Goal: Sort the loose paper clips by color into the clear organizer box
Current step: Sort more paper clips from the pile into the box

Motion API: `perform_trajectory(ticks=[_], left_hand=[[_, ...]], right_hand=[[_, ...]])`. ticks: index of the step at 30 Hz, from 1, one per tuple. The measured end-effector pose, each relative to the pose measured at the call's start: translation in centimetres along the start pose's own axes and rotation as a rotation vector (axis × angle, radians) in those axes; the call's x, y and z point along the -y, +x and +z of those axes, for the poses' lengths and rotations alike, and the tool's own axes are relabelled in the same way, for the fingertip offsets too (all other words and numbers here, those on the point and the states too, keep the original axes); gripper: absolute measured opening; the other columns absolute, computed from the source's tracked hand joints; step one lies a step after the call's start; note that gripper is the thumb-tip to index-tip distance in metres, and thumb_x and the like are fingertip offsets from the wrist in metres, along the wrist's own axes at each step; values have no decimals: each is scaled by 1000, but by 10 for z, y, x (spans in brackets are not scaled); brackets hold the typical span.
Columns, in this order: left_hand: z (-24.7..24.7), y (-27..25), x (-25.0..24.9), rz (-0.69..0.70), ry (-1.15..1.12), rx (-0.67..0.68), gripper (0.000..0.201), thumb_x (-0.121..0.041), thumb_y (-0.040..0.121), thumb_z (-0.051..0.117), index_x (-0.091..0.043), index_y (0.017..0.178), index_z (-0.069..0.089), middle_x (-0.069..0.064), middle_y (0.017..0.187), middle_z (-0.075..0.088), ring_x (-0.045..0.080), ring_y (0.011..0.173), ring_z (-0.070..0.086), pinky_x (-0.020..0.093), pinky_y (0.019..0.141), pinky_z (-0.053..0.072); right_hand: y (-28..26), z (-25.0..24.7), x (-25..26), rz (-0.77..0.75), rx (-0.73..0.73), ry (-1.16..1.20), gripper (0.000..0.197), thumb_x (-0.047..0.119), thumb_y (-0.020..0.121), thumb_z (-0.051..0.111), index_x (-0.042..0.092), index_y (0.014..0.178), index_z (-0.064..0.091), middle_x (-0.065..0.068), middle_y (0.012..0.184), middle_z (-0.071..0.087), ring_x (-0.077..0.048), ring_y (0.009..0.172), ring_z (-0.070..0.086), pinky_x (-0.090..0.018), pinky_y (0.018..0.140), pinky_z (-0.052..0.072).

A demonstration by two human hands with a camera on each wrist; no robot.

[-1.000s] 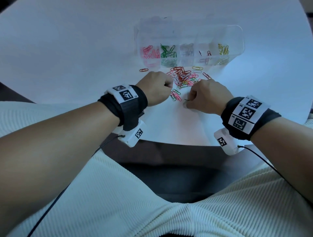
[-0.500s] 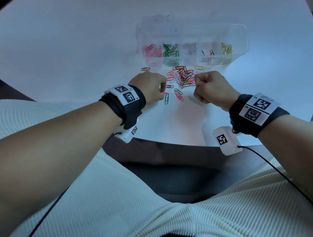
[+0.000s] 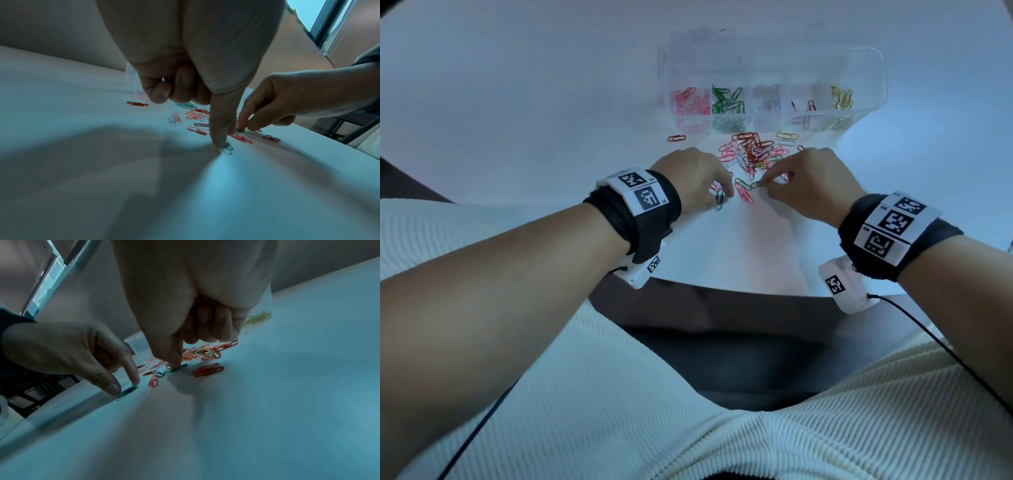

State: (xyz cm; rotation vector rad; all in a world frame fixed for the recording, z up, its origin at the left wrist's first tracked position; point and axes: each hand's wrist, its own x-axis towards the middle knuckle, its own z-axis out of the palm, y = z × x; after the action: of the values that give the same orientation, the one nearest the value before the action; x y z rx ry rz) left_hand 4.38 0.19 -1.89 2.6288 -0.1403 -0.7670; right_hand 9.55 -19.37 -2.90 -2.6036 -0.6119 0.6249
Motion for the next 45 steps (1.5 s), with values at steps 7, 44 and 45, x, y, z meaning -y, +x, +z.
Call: perform_trajectory(ticks=[7,44,45], left_hand=[[2,3,6,-82,-13,-3,10,-27,81,68,-34,89,70,-10,89,50,17,83,51,29,71,40],[-5,1,-12,-117,-432,10,26,-34,75,37,-12,62,44,9,67,43,20,65,37,34,61,29],[-3,2,-11,-140,-383,26,29,-35,79,41,-13,60,40,9,67,41,20,65,35,33,61,28]], right_hand=[[2,0,-1,15,10,-27,15,37,78,77,26,88,76,11,64,48,-16,67,48,-27,60,34],[-3,9,8,71,61,117,24,28,87,66,33,109,74,20,60,39,2,55,40,-8,52,27],[-3,11,7,66,48,101,21,32,86,67,34,106,75,20,59,41,1,55,41,-12,52,29]])
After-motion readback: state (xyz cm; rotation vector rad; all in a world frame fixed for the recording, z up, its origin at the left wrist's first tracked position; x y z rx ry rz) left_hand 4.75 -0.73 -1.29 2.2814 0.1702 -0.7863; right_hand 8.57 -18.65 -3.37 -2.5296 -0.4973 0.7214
